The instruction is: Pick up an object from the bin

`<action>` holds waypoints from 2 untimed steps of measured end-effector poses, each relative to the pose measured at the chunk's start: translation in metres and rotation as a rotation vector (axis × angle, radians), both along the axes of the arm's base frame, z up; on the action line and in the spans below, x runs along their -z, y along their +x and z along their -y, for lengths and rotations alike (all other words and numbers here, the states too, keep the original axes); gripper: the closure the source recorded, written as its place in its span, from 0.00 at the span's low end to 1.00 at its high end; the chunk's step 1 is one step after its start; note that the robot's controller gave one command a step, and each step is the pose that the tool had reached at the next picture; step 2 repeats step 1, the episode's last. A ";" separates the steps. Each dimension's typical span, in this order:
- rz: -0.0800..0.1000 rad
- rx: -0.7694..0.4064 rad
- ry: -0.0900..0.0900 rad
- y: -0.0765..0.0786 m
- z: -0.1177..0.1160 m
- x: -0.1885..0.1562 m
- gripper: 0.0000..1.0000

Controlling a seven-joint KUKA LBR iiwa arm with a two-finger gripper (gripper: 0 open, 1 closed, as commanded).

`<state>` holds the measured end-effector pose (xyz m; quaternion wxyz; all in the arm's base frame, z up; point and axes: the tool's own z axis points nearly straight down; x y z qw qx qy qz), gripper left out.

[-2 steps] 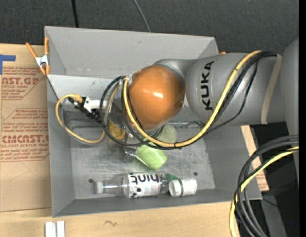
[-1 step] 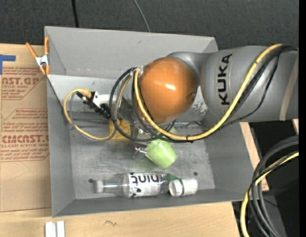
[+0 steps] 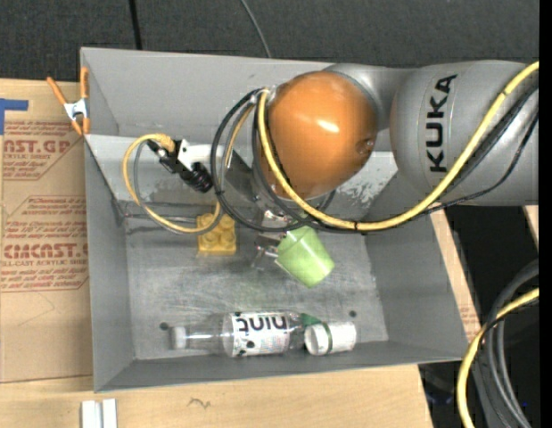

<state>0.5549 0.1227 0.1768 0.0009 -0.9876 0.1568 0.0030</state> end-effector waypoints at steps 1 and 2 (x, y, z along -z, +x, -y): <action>0.005 0.007 0.001 -0.019 -0.014 -0.024 1.00; 0.005 0.007 0.001 -0.019 -0.014 -0.024 1.00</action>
Offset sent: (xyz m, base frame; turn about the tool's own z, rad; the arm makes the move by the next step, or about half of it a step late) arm -0.0327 0.0541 -0.0262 -0.0432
